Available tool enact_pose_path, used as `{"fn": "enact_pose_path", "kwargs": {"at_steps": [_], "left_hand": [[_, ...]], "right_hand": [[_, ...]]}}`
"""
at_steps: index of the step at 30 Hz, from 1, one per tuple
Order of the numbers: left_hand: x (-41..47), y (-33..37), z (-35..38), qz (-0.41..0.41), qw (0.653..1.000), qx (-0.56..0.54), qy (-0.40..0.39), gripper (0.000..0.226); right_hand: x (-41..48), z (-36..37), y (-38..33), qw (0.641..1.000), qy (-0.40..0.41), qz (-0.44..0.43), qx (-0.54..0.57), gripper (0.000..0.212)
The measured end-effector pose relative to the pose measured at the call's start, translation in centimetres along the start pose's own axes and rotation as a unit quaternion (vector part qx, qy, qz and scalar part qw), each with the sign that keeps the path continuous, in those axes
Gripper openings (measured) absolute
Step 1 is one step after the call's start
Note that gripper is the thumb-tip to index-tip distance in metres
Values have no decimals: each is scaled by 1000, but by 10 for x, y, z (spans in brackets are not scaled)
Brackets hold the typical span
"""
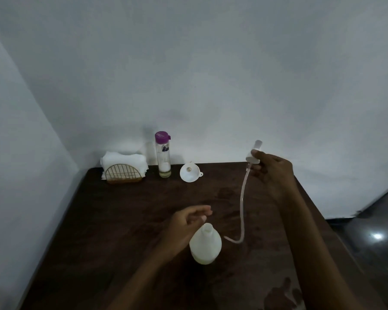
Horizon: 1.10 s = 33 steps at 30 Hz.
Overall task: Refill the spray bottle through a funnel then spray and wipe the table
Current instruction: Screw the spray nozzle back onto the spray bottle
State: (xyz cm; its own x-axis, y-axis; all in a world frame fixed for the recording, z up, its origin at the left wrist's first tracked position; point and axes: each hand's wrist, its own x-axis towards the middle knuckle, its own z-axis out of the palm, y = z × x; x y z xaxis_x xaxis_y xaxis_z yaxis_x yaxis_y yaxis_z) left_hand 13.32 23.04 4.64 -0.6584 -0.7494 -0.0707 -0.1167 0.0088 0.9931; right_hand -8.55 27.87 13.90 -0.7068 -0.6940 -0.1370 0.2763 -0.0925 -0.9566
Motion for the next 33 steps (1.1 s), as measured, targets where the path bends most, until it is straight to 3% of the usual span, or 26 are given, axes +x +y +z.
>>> {"fn": "enact_pose_path", "kwargs": {"at_steps": [7, 22, 33], "left_hand": [[-3, 22, 0, 50, 997, 15, -51, 28], [12, 6, 6, 39, 998, 46, 1, 17], [15, 8, 1, 8, 999, -31, 9, 15]], "right_hand": [[5, 16, -6, 986, 78, -12, 148, 10], [11, 16, 28, 974, 166, 8, 151, 12], [9, 17, 24, 971, 177, -11, 161, 21]]}}
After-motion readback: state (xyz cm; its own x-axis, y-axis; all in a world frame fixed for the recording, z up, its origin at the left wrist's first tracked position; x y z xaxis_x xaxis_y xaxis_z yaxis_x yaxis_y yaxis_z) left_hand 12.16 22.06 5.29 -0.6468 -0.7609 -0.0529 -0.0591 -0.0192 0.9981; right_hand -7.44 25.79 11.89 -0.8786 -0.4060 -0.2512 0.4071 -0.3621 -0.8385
